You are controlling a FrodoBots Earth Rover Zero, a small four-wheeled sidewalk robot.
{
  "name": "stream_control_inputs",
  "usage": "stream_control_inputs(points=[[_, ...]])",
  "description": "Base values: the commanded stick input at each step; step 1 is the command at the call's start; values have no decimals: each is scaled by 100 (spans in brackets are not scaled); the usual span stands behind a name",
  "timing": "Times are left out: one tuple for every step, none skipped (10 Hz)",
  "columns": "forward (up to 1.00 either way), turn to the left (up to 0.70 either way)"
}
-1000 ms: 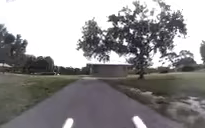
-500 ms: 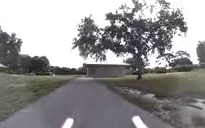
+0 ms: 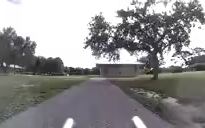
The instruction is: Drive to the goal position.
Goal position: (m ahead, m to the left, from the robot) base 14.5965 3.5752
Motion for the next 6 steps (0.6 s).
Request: stream_control_inputs(points=[[69,3],[69,3],[69,3],[69,3],[69,3],[69,3]])
